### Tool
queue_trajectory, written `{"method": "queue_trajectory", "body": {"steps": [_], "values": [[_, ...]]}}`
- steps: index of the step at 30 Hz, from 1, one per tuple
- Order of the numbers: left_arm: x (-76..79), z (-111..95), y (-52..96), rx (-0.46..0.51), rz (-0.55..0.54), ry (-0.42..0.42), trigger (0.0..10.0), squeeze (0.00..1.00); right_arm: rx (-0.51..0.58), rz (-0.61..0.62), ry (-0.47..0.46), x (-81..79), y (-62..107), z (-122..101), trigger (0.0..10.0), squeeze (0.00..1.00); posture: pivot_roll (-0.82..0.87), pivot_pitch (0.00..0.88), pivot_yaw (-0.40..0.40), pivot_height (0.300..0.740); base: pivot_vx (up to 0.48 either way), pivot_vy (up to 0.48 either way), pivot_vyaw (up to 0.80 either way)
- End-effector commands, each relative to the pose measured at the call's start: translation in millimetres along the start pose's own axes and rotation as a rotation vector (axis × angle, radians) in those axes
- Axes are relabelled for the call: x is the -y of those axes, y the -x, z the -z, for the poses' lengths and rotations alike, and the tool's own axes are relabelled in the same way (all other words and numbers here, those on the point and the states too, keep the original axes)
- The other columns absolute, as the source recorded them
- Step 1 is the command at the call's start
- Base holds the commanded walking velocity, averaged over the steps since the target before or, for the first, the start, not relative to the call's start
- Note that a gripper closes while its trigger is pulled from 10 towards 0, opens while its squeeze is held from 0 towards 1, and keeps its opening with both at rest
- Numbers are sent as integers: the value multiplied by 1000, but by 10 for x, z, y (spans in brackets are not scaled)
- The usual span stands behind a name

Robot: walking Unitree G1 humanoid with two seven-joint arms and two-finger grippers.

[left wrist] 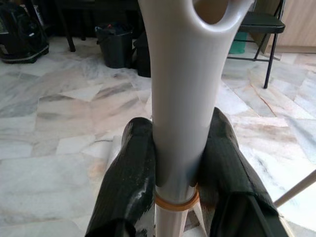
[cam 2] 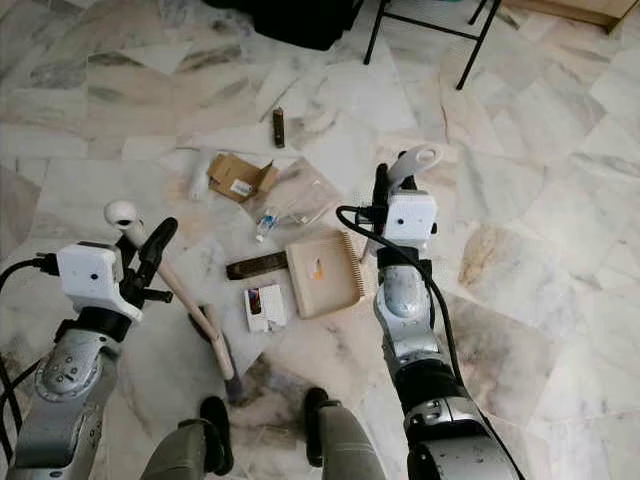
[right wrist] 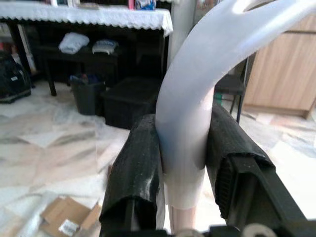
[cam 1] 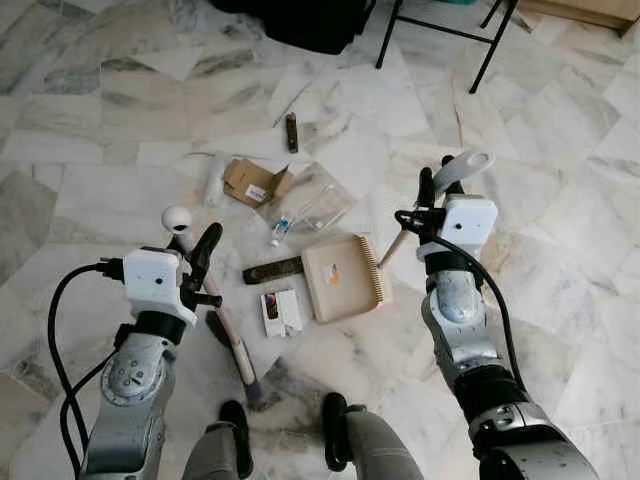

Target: Sweep floor

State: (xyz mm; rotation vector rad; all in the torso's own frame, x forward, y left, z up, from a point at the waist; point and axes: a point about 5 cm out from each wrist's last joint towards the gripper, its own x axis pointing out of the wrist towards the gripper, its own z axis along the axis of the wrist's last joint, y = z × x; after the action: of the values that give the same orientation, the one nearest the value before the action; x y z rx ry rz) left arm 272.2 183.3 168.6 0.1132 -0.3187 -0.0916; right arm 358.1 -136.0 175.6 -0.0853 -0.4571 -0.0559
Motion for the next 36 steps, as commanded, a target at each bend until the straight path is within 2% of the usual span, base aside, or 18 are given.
{"method": "queue_trajectory", "body": {"steps": [1,13,21,28,36], "values": [[-17,62,51,-24,-5,5,10000,0,34,8,-2,36,-10,-69,10000,0,-45,353,-99,740,0,0,0],[-71,63,-5,-7,-11,0,10000,0,126,5,-14,46,-63,-347,10000,0,-48,313,-98,740,0,0,0],[-77,71,-58,3,-9,-2,10000,0,132,7,-27,54,41,-464,10000,0,-56,299,-98,740,0,0,0],[-76,83,-102,11,-8,-1,10000,0,74,18,1,139,150,-393,10000,0,-67,298,-102,740,0,0,0],[-70,90,-87,14,-11,2,10000,0,9,38,4,185,174,-278,10000,0,-66,303,-108,740,0,0,0]]}}
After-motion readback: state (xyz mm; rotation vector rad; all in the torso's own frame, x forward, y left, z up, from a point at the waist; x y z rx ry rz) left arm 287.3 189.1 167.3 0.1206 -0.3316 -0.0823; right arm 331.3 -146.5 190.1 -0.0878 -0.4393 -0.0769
